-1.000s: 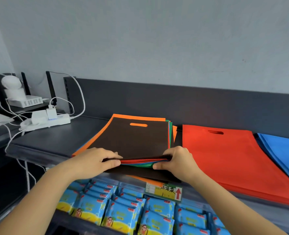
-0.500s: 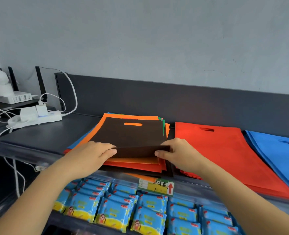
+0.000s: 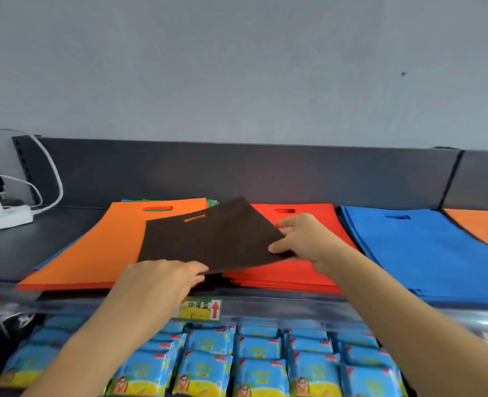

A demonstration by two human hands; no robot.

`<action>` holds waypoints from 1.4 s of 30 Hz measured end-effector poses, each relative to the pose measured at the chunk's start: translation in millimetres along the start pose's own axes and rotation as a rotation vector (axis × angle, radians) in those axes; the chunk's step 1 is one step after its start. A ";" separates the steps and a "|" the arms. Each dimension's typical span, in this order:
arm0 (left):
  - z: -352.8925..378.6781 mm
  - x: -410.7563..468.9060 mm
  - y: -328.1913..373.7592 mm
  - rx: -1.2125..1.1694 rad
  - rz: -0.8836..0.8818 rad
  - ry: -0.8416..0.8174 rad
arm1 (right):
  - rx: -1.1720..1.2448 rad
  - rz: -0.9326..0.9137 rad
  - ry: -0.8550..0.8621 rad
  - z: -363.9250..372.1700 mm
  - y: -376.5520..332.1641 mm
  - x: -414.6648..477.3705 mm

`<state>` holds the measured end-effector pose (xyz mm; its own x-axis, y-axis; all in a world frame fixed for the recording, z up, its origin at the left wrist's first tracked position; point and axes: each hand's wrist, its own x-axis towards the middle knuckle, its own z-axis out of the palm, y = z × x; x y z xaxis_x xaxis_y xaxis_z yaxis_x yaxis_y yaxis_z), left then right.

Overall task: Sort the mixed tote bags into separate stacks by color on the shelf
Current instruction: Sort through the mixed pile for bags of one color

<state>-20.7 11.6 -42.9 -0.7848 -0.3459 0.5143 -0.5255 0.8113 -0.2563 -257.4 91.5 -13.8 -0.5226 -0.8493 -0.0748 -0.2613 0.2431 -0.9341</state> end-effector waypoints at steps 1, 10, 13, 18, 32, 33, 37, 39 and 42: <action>0.8 4.4 10.2 0.002 0.001 0.003 | -0.026 -0.055 0.074 -12.5 6.4 -2.7; 14.7 57.1 168.1 -0.171 0.047 0.107 | -0.117 -0.131 0.431 -186.8 103.1 -74.6; 15.6 78.8 236.0 -0.229 0.071 0.087 | -0.118 -0.115 0.507 -248.9 138.9 -96.6; 20.8 106.3 330.6 -0.322 0.125 0.072 | -0.135 -0.095 0.574 -330.7 183.6 -132.5; 28.5 229.1 485.3 -0.445 0.310 0.231 | -0.227 -0.094 0.896 -490.2 248.2 -150.7; 30.9 241.6 495.8 -0.468 0.319 0.243 | -0.236 -0.083 0.914 -502.4 251.6 -149.7; 37.7 290.6 538.7 -0.526 0.380 0.265 | -0.269 -0.032 0.975 -555.3 261.0 -144.1; 41.8 310.8 557.9 -0.559 0.428 0.243 | -0.243 -0.012 1.005 -579.5 267.0 -141.7; 44.7 335.2 586.2 -0.569 0.504 0.201 | -0.254 0.013 1.046 -610.7 280.5 -142.2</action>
<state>-606.5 350.1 -57.4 -0.7806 0.1764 0.5996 0.1702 0.9831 -0.0676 -752.0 566.6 -52.0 -0.9298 -0.0527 0.3644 -0.3490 0.4414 -0.8267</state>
